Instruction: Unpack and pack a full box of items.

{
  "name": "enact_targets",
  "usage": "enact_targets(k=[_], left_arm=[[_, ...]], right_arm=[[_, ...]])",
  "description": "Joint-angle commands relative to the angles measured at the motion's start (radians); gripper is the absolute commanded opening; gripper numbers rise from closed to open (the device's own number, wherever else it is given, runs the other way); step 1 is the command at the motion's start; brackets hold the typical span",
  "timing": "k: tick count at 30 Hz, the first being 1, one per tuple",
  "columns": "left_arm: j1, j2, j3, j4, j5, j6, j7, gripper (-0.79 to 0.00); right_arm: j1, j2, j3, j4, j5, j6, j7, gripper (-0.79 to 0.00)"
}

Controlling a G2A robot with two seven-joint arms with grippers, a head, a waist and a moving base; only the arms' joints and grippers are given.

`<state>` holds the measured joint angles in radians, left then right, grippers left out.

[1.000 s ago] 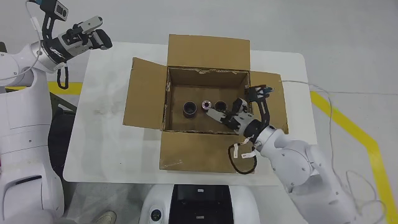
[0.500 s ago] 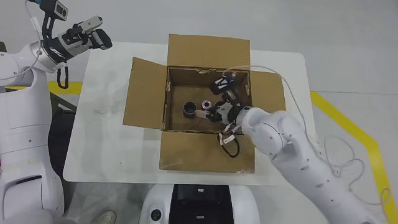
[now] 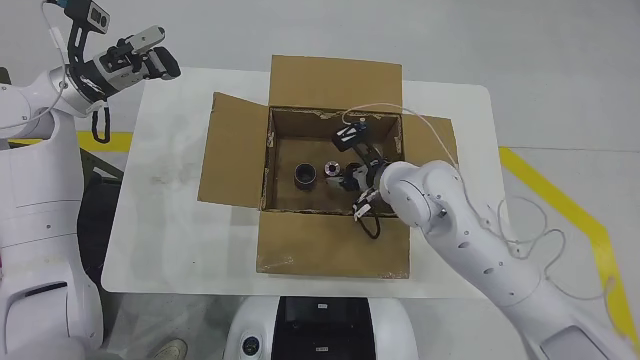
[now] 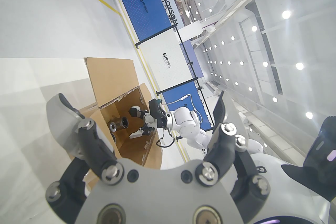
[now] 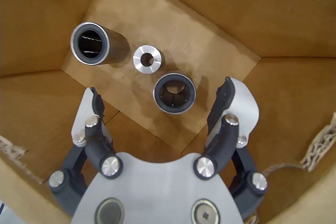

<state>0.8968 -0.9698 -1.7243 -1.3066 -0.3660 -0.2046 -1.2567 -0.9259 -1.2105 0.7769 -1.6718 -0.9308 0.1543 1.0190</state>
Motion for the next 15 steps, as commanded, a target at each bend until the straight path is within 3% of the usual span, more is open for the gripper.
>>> enact_targets(k=[1,15], left_arm=[[0.000,0.000,0.000,0.000,0.000,0.000,0.000,0.000],[0.000,0.000,0.000,0.000,0.000,0.000,0.000,0.000]], right_arm=[[0.009,-0.004,-0.009,0.021,-0.014,0.000,0.009,0.000],[0.048,-0.040,-0.022,0.159,0.075,-0.017,-0.002,0.000]])
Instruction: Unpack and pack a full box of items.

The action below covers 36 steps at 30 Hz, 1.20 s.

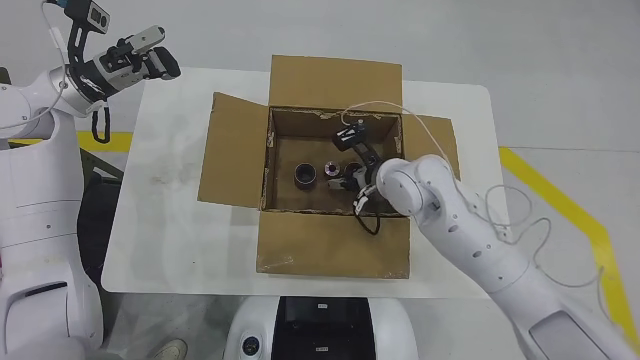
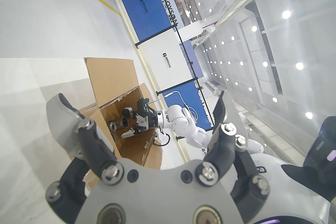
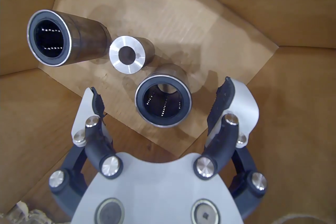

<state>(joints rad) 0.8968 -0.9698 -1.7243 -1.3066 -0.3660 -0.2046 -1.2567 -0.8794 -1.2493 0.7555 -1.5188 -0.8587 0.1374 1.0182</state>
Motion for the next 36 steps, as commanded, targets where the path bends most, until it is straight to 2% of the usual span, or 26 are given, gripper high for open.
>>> enact_targets(k=[1,4,6,8,9,14,17,18,19,22,28,36], left_arm=[[0.000,0.000,0.000,0.000,0.000,0.000,0.000,0.000],[0.000,0.000,0.000,0.000,0.000,0.000,0.000,0.000],[0.000,0.000,0.000,0.000,0.000,0.000,0.000,0.000],[0.000,0.000,0.000,0.000,0.000,0.000,0.000,0.000],[0.000,0.000,0.000,0.000,0.000,0.000,0.000,0.000],[0.000,0.000,0.000,0.000,0.000,0.000,0.000,0.000],[0.000,0.000,0.000,0.000,0.000,0.000,0.000,0.000],[0.000,0.000,0.000,0.000,0.000,0.000,0.000,0.000],[0.000,0.000,0.000,0.000,0.000,0.000,0.000,0.000],[0.000,0.000,0.000,0.000,0.000,0.000,0.000,0.000],[0.000,0.000,0.000,0.000,0.000,0.000,0.000,0.000],[0.000,0.000,0.000,0.000,0.000,0.000,0.000,0.000]], right_arm=[[0.003,-0.003,-0.001,0.010,0.005,0.000,-0.003,0.000],[0.006,-0.008,-0.002,0.022,0.006,-0.001,-0.003,0.000],[0.008,-0.011,-0.004,0.027,0.002,-0.001,0.002,-0.074],[0.010,-0.013,-0.007,0.031,-0.011,0.001,0.004,-0.252],[0.010,-0.014,-0.008,0.033,-0.012,0.001,0.005,-0.277],[0.014,-0.020,-0.015,0.046,-0.031,0.003,0.023,-0.246],[0.014,-0.024,-0.015,0.048,-0.037,0.007,0.029,-0.314],[0.014,-0.025,-0.016,0.048,-0.039,0.005,0.031,-0.416],[0.013,-0.025,-0.015,0.047,-0.042,0.006,0.033,-0.434],[0.008,-0.027,-0.012,0.038,-0.046,0.005,0.038,-0.785],[-0.008,-0.025,0.004,-0.011,-0.073,0.006,0.045,-0.785],[-0.063,-0.005,0.057,-0.176,-0.158,0.013,0.081,-0.785]])
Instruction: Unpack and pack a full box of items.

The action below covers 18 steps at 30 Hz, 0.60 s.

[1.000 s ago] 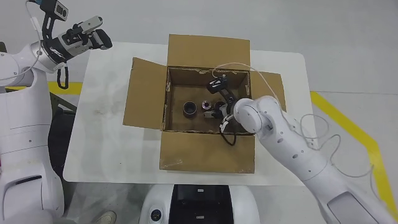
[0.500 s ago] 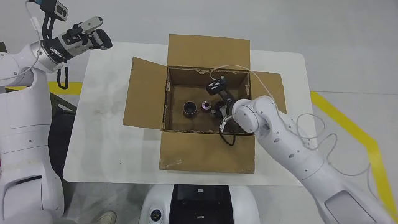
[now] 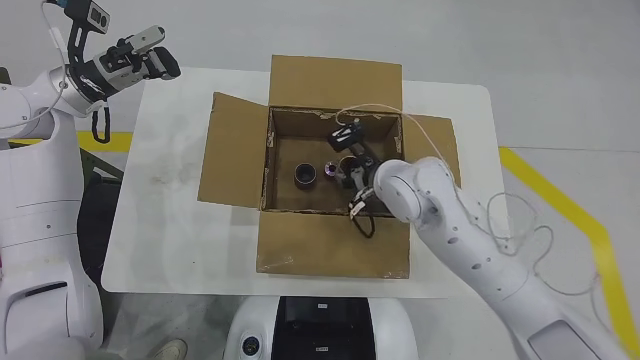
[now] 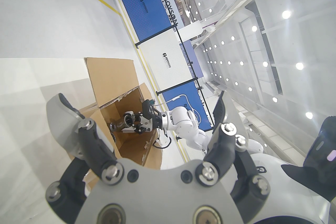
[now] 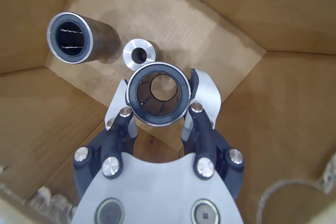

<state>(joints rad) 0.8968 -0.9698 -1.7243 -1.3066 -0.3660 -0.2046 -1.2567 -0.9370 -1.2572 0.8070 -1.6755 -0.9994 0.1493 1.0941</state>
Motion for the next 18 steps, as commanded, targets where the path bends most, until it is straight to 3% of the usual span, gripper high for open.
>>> enact_targets(k=[1,6,18], left_arm=[[0.000,0.000,0.000,0.000,0.000,0.000,0.000,0.000],[0.000,0.000,0.000,0.000,0.000,0.000,0.000,0.000],[0.000,0.000,0.000,0.000,0.000,0.000,0.000,0.000]], right_arm=[[-0.017,0.004,0.015,-0.050,-0.010,0.005,0.004,-0.785],[-0.056,0.014,0.053,-0.182,-0.062,0.027,0.018,-0.785],[-0.148,0.025,0.166,-0.435,-0.017,0.034,-0.020,-0.785]])
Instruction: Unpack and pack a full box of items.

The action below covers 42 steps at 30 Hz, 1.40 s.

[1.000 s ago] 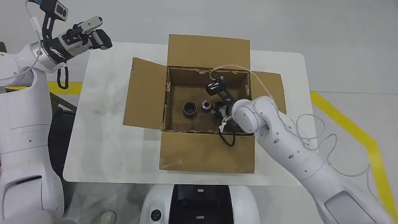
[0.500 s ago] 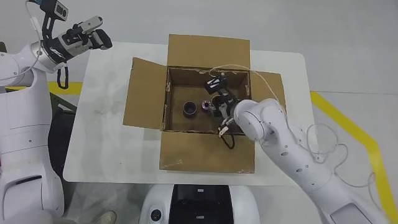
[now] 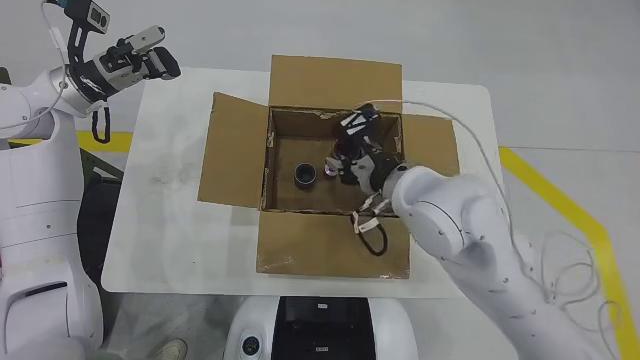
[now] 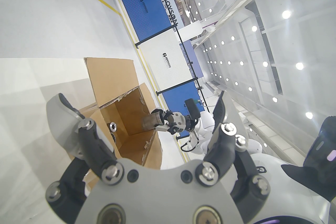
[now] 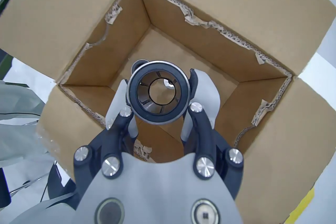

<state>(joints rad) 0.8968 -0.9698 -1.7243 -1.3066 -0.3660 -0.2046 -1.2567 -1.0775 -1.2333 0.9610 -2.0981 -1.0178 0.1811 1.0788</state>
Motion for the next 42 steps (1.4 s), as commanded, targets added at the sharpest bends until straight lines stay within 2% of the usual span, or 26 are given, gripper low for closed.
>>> enact_targets(k=[1,14,26,31,42], left_arm=[[0.000,0.000,0.000,0.000,0.000,0.000,0.000,0.000],[0.000,0.000,0.000,0.000,0.000,0.000,0.000,0.000],[0.000,0.000,0.000,0.000,0.000,0.000,0.000,0.000],[0.000,0.000,0.000,0.000,0.000,0.000,0.000,0.000],[0.000,0.000,0.000,0.000,0.000,0.000,0.000,0.000]], right_arm=[[-0.018,0.003,0.026,-0.027,0.001,0.004,-0.009,-0.785],[-0.182,0.032,0.278,-0.116,0.023,0.001,-0.072,-0.785],[-0.268,0.046,0.471,-0.089,0.079,-0.007,-0.120,-0.785],[-0.294,0.050,0.513,-0.091,0.092,-0.015,-0.135,-0.785],[-0.297,0.051,0.515,-0.091,0.092,-0.018,-0.136,-0.785]])
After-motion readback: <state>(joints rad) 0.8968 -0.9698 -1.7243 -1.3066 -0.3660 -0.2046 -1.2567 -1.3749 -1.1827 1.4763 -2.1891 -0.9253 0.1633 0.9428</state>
